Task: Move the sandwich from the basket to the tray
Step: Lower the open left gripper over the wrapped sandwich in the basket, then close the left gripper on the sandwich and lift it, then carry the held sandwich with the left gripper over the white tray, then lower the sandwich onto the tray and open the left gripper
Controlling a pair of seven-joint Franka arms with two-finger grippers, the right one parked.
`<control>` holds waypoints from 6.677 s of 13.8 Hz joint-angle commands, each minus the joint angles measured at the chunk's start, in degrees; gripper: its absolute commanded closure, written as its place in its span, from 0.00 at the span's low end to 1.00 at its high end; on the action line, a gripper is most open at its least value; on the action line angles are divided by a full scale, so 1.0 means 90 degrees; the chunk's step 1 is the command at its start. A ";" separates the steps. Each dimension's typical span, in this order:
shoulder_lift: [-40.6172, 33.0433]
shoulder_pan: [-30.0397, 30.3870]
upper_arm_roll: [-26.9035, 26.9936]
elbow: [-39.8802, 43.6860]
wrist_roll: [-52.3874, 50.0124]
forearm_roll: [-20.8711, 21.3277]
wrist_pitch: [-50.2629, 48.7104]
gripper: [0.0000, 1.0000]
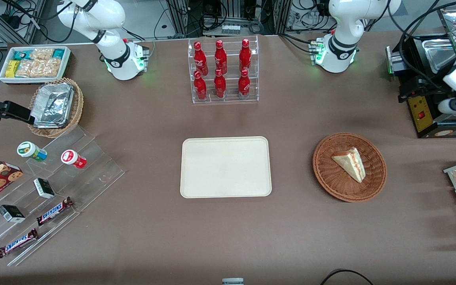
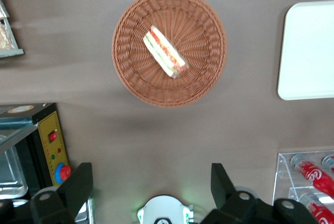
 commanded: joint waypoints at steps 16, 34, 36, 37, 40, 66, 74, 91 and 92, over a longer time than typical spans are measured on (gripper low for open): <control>0.0412 -0.0088 -0.0084 -0.3418 -0.5331 0.0508 0.4687 0.00; 0.1407 -0.0381 -0.0055 -0.4819 -0.6458 0.0498 0.7603 0.22; 0.1446 -0.0362 -0.0045 -0.4780 -0.6477 0.0498 0.7603 0.81; 0.1456 -0.0362 -0.0045 -0.4770 -0.6478 0.0498 0.7603 1.00; 0.1457 -0.0362 -0.0045 -0.4750 -0.6478 0.0498 0.7603 1.00; 0.3699 -0.2752 -0.2496 0.0854 -0.7267 0.1502 0.2827 1.00; 0.5411 -0.3594 -0.2370 0.2066 -0.7951 0.2597 0.3452 1.00; 0.5521 -0.3731 -0.2252 0.2242 -0.8001 0.2881 0.3884 0.01; 0.5239 -0.3711 -0.2252 0.2145 -0.8088 0.2852 0.3631 0.01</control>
